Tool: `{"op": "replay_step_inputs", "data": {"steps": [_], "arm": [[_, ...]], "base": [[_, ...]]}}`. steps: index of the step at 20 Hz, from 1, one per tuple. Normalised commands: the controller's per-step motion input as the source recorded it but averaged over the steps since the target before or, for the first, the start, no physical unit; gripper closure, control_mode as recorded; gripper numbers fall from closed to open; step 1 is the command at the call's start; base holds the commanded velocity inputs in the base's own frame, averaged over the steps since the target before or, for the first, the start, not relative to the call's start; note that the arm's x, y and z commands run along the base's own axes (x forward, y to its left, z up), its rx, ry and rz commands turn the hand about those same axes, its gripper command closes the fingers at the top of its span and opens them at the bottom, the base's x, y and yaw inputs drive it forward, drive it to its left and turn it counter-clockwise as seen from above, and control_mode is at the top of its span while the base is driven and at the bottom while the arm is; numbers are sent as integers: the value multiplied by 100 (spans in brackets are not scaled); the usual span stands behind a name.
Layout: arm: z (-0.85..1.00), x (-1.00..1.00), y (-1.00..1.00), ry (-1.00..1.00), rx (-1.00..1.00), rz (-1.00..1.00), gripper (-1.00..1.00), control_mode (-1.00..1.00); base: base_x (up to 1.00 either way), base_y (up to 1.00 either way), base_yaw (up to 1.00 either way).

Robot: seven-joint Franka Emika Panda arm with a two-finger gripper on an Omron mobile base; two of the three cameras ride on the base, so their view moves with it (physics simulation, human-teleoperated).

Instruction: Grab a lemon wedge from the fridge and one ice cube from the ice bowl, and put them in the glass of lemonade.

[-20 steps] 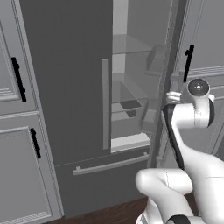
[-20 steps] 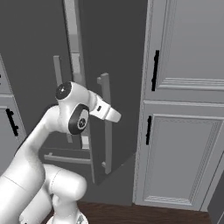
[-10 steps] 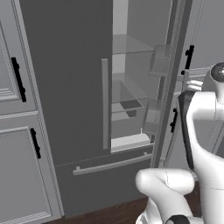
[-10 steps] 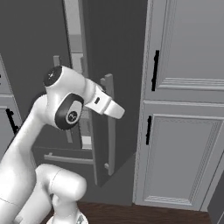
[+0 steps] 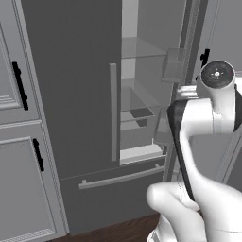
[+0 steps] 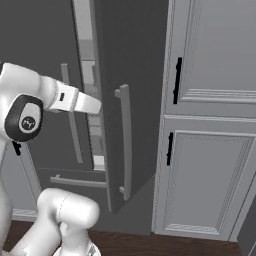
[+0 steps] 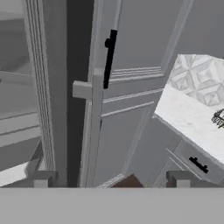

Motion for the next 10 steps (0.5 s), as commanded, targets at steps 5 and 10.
{"op": "replay_step_inputs", "data": {"steps": [5,10], "arm": [[-7,34,100,23,-42,35,-100,-100],[-30,80,90,16,-29,29,-100,-100]], "base": [[0,0,0],[0,0,0]]}}
